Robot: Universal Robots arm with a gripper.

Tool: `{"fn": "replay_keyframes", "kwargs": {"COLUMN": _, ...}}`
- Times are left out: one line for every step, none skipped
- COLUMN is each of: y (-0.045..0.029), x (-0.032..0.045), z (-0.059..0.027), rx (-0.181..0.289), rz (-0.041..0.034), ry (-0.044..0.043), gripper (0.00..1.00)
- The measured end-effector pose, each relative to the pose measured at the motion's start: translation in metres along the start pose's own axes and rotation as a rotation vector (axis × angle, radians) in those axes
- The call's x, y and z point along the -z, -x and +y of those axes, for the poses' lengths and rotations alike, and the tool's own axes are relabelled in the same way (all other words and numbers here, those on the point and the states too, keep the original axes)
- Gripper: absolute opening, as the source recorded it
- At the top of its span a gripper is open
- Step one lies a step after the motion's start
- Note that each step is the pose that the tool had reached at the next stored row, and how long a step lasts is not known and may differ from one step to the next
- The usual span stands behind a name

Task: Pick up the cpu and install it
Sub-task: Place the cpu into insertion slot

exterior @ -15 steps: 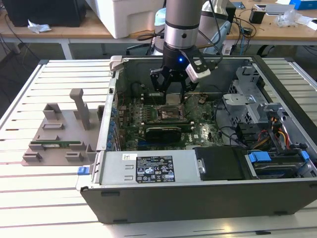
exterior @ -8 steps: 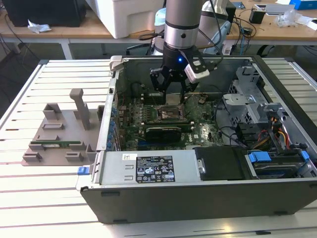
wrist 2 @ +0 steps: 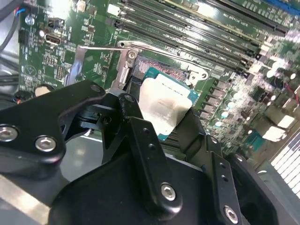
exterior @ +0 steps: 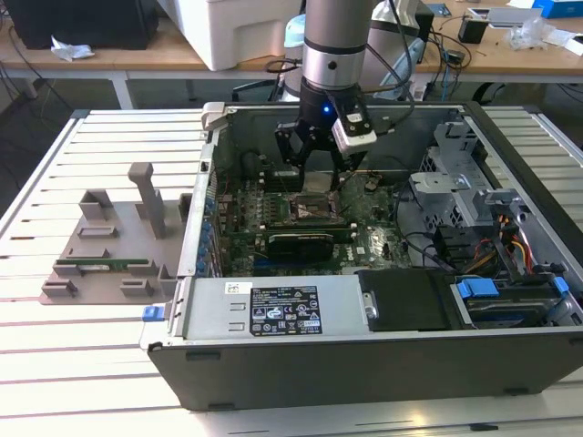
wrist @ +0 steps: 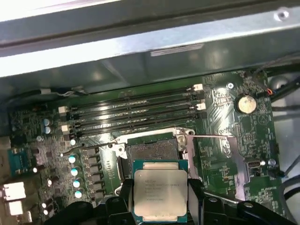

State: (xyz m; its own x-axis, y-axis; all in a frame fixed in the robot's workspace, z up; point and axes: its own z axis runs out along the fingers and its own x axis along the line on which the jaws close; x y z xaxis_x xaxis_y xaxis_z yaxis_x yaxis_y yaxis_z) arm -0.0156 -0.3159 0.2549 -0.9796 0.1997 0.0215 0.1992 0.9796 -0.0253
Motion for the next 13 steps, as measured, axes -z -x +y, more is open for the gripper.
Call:
{"fn": "replay_keyframes", "kwargs": {"y": 0.0000, "x": 0.0000, "z": 0.0000, "rx": -0.018, "rz": 0.0004, "ry": 0.0002, "gripper": 0.55}}
{"fn": "replay_keyframes", "kwargs": {"y": 0.0000, "x": 0.0000, "z": 0.0000, "rx": -0.031, "rz": 0.0007, "ry": 0.0002, "gripper": 0.55}}
{"fn": "replay_keyframes", "kwargs": {"y": 0.0000, "x": 0.0000, "z": 0.0000, "rx": -0.062, "rz": 0.0014, "ry": 0.0003, "gripper": 0.55}}
{"fn": "replay_keyframes", "kwargs": {"y": 0.0000, "x": -0.0001, "z": 0.0000, "rx": -0.109, "rz": 0.0024, "ry": 0.0004, "gripper": 0.55}}
{"fn": "replay_keyframes", "kwargs": {"y": 0.0000, "x": -0.0001, "z": 0.0000, "rx": -0.129, "rz": 0.0028, "ry": 0.0003, "gripper": 0.55}}
{"fn": "replay_keyframes", "kwargs": {"y": 0.0000, "x": -0.0001, "z": 0.0000, "rx": -0.143, "rz": 0.0031, "ry": 0.0003, "gripper": 0.55}}
{"fn": "replay_keyframes", "kwargs": {"y": 0.0000, "x": -0.0001, "z": 0.0000, "rx": -0.161, "rz": 0.0034, "ry": 0.0001, "gripper": 0.55}}
{"fn": "replay_keyframes", "kwargs": {"y": 0.0000, "x": -0.0001, "z": 0.0000, "rx": -0.188, "rz": 0.0038, "ry": -0.0004, "gripper": 0.55}}
{"fn": "replay_keyframes", "kwargs": {"y": 0.0000, "x": -0.0002, "z": 0.0000, "rx": -0.216, "rz": 0.0041, "ry": -0.0012, "gripper": 0.55}}
{"fn": "replay_keyframes", "kwargs": {"y": 0.0000, "x": -0.0002, "z": 0.0000, "rx": -0.235, "rz": 0.0043, "ry": -0.0019, "gripper": 0.55}}
{"fn": "replay_keyframes", "kwargs": {"y": 0.0000, "x": -0.0002, "z": 0.0000, "rx": -0.258, "rz": 0.0045, "ry": -0.0027, "gripper": 0.55}}
{"fn": "replay_keyframes", "kwargs": {"y": 0.0000, "x": -0.0002, "z": 0.0000, "rx": -0.280, "rz": 0.0047, "ry": -0.0037, "gripper": 0.55}}
{"fn": "replay_keyframes", "kwargs": {"y": 0.0000, "x": -0.0002, "z": 0.0000, "rx": -0.311, "rz": 0.0050, "ry": -0.0047, "gripper": 0.55}}
